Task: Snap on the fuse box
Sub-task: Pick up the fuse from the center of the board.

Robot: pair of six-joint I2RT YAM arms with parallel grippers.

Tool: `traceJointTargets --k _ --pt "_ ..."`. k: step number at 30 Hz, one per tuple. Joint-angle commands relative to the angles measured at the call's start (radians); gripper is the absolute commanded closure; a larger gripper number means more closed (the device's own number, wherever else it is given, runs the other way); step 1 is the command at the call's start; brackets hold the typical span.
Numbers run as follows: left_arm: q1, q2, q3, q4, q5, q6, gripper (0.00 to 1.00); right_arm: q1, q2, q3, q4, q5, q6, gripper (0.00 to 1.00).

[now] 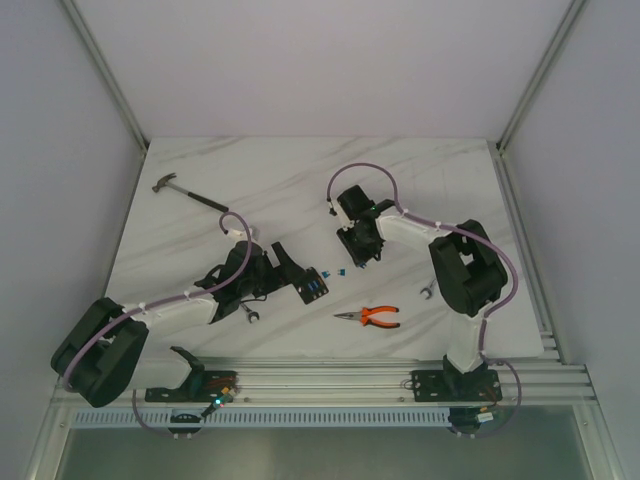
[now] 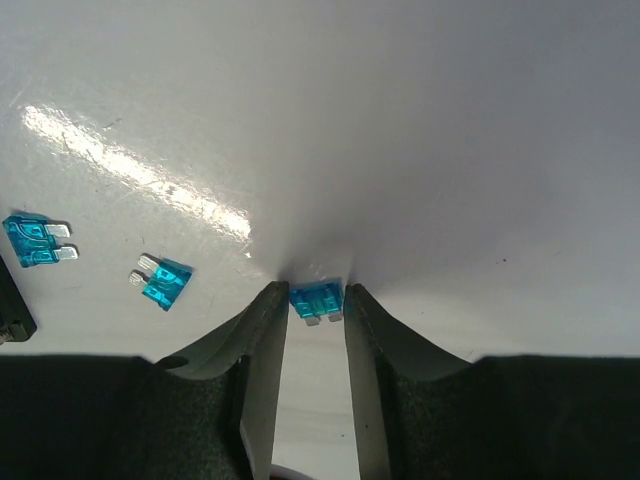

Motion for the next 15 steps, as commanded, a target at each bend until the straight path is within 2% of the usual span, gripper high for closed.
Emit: traceJointTargets --k 1,9,15 --pt "0.005 -0.016 0.003 -0.017 -0.009 0.018 0.00 -0.005 0.037 0.027 -0.051 -0.010 -0.025 0.66" --pt "0.005 -0.017 0.007 -0.017 -0.002 0.023 0.00 -0.005 0.032 0.022 -0.063 0.007 -0.016 0.79" --pt "0.003 -0.028 0.016 -0.003 0.006 0.045 0.03 -0.006 -0.028 0.015 -0.037 0.019 0.059 0.84"
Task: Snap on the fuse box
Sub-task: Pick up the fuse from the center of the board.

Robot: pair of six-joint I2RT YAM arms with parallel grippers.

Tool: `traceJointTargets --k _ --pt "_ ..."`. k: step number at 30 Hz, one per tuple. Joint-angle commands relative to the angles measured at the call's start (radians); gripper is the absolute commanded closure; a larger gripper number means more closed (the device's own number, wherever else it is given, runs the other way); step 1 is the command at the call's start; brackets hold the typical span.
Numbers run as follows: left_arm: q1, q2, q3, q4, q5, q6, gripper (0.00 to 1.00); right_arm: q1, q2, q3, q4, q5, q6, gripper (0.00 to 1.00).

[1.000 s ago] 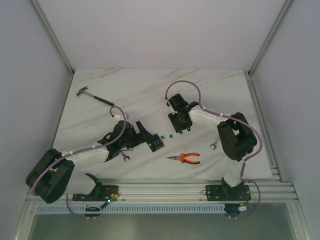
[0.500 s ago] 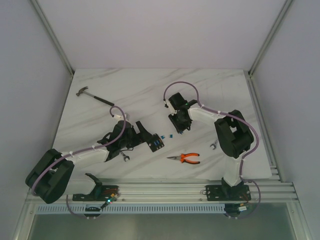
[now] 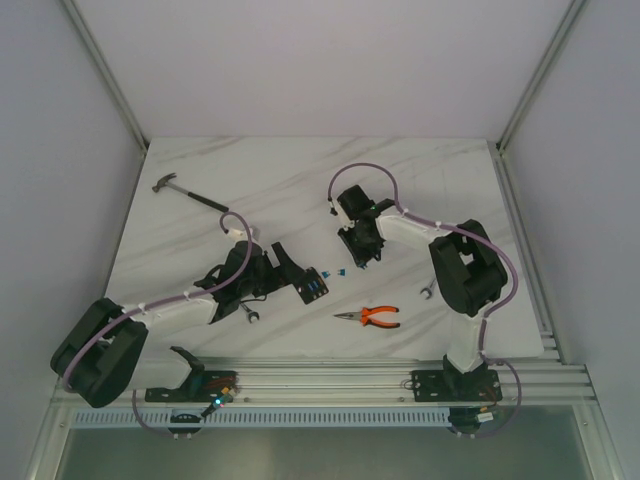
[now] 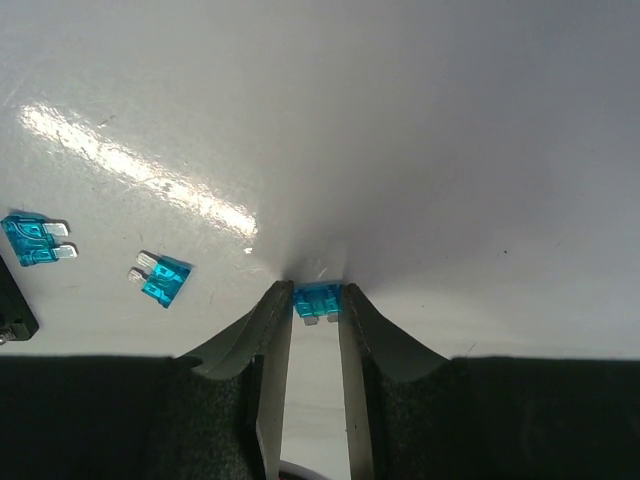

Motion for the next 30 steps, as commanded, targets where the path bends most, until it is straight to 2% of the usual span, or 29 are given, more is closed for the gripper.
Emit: traceJointTargets --k 1,8,21,30 --pt "0.001 -0.031 0.016 0.004 0.003 0.039 0.03 -0.003 -0.050 0.001 -0.013 0.021 0.076 0.84" --pt "-0.042 -0.069 0.011 0.114 -0.051 0.087 0.10 0.007 -0.202 -0.063 0.106 -0.021 0.228 0.87" --pt "-0.233 -0.080 -0.002 0.445 -0.310 0.312 0.21 0.097 -0.425 -0.185 0.385 -0.040 0.455 0.91" --pt "-0.258 -0.025 -0.027 0.594 -0.324 0.388 0.34 0.122 -0.476 -0.250 0.501 -0.052 0.533 0.92"
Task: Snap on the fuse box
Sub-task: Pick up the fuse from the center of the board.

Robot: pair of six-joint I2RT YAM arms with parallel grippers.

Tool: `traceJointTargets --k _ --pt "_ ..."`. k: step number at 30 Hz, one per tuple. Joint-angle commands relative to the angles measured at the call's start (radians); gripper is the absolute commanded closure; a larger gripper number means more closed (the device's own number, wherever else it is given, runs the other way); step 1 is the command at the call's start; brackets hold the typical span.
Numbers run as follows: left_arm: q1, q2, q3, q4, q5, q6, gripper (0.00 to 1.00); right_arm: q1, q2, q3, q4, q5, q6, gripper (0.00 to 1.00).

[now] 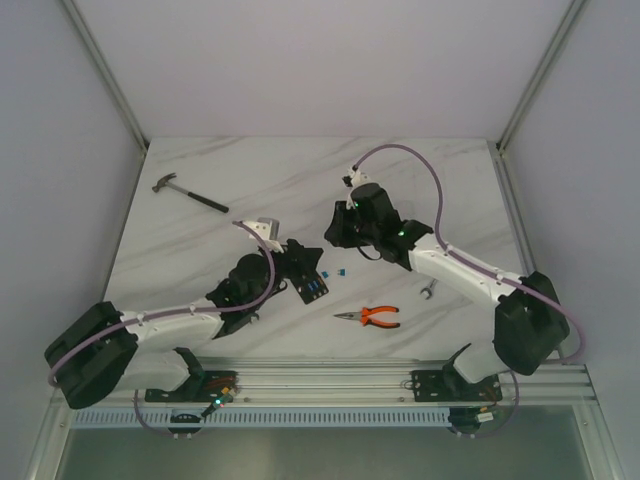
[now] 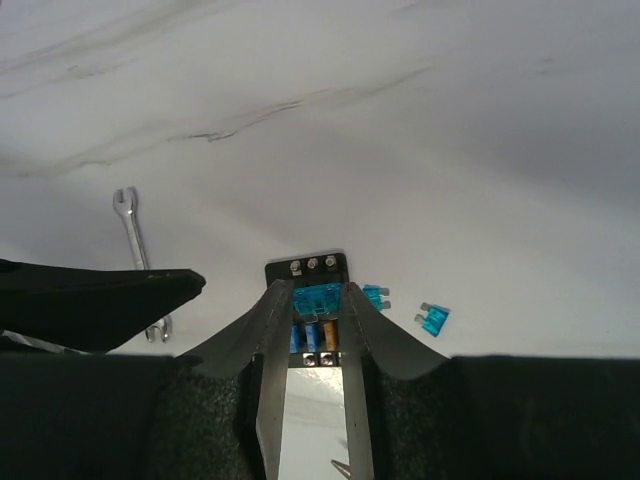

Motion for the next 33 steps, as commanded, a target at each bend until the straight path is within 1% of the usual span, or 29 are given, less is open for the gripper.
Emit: traceJointTargets --k 1,9,17,33 --pt "-0.004 0.036 -0.016 0.126 -0.013 0.056 0.36 0.014 -0.034 -0.035 0.088 -0.014 0.061 0.92" --pt "-0.004 0.083 0.001 0.179 0.012 0.069 0.46 0.025 -0.041 -0.049 0.111 -0.021 0.084 0.92" --pt "-0.004 0.104 0.022 0.183 0.017 0.083 0.53 0.031 -0.053 -0.062 0.126 -0.031 0.089 0.92" --pt "-0.004 0.111 0.037 0.181 0.023 0.085 0.62 0.039 -0.077 -0.075 0.140 -0.067 0.095 0.92"
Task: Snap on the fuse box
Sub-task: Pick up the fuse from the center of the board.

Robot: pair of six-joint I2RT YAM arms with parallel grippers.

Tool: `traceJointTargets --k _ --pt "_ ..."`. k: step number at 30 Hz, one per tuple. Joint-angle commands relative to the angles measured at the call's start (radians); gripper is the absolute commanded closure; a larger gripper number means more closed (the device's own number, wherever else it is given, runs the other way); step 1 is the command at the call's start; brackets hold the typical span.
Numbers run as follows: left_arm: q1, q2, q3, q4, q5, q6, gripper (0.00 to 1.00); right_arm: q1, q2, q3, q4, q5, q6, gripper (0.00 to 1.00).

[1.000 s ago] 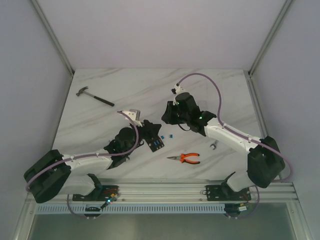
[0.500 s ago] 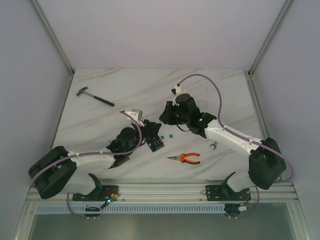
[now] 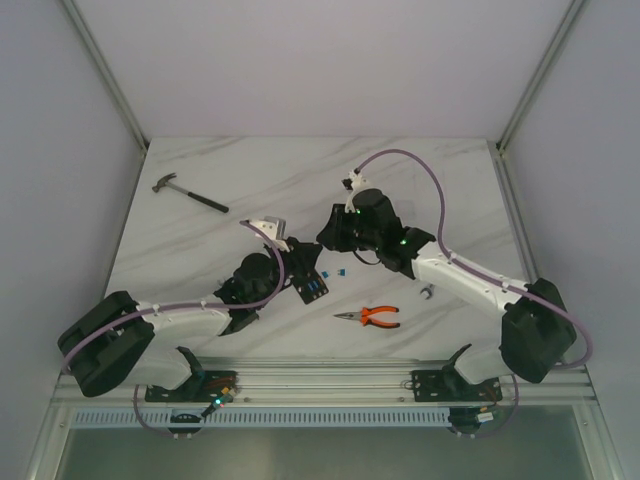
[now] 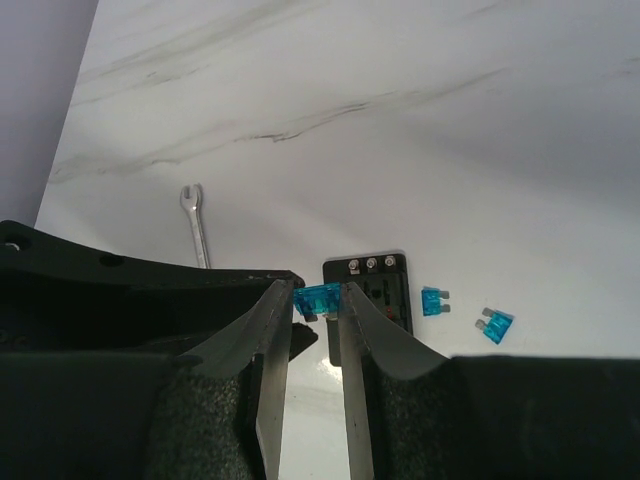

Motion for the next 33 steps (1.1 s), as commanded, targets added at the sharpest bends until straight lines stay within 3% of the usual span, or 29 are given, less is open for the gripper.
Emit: traceJointTargets --k 1,22,30,33 --pt "-0.004 0.012 0.032 0.039 0.012 0.018 0.63 0.007 -0.024 -0.008 0.034 -0.015 0.012 0.92" --pt "-0.005 -0.020 0.034 0.003 0.023 0.024 0.98 0.017 -0.030 -0.030 0.082 -0.035 0.025 0.90" --pt "0.025 -0.060 0.037 -0.042 0.059 0.078 1.00 0.014 -0.110 -0.049 0.090 -0.027 -0.049 0.66" --pt "0.062 -0.078 0.044 -0.082 0.107 0.109 1.00 -0.005 -0.138 -0.034 0.052 -0.020 -0.119 0.61"
